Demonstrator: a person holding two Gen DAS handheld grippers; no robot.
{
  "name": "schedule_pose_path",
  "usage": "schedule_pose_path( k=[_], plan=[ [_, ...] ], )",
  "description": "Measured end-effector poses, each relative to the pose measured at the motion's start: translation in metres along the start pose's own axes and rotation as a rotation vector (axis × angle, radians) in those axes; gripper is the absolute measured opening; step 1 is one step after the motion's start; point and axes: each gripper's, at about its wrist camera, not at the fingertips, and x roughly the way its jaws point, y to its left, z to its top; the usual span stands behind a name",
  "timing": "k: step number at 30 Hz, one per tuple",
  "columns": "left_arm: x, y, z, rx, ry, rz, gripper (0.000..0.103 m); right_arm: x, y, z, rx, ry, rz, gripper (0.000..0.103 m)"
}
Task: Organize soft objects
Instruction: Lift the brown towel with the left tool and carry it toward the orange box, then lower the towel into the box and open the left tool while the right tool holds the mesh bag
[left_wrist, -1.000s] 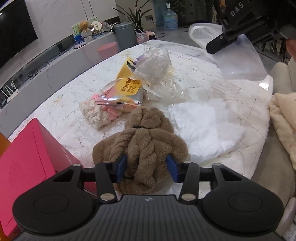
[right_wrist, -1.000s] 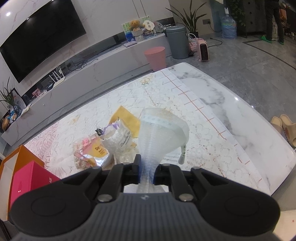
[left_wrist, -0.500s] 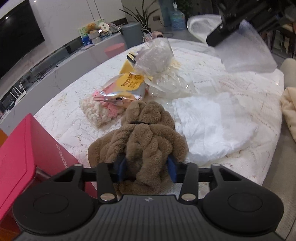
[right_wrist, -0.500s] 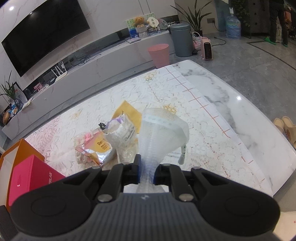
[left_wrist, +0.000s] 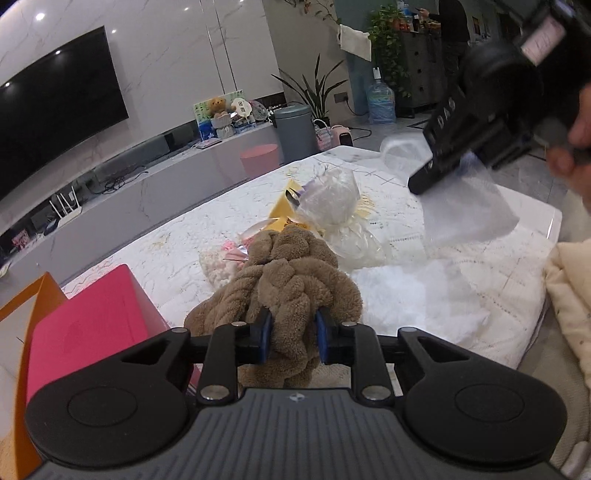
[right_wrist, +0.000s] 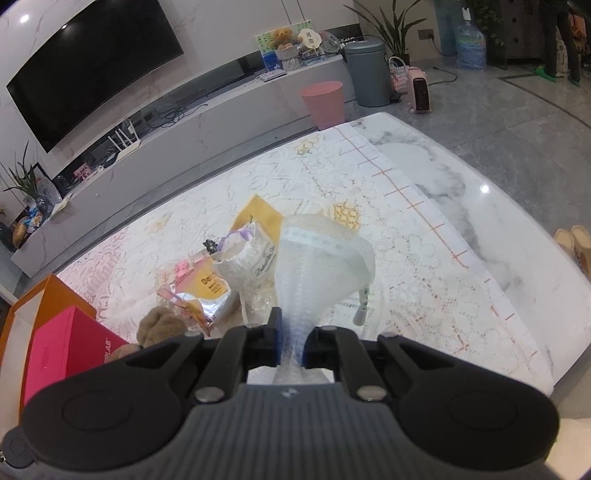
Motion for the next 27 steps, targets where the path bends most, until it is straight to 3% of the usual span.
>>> schedule_pose_path(
  k=[7, 12, 19, 24, 27],
  plan=[
    [-0.026, 0.012, 0.014, -0.025, -0.065, -0.001, 0.027, -0.002, 0.0, -0.001, 0.012, 0.012, 0.082, 0.001],
    [-0.047, 0.042, 0.025, -0.168, -0.074, -0.055, 0.027, -0.012, 0.004, -0.004, 0.012, -0.007, 0.144, 0.0],
    [-0.094, 0.114, 0.03, -0.345, -0.151, 0.005, 0.027, -0.033, 0.023, -0.01, 0.046, -0.056, 0.16, 0.001],
    [-0.12, 0.185, 0.015, -0.481, -0.237, 0.178, 0.027, -0.058, 0.085, -0.021, -0.098, -0.116, 0.117, 0.001],
    [-0.123, 0.225, -0.004, -0.558, -0.22, 0.282, 0.027, -0.065, 0.135, -0.027, -0.161, -0.144, 0.143, 0.001]
  ],
)
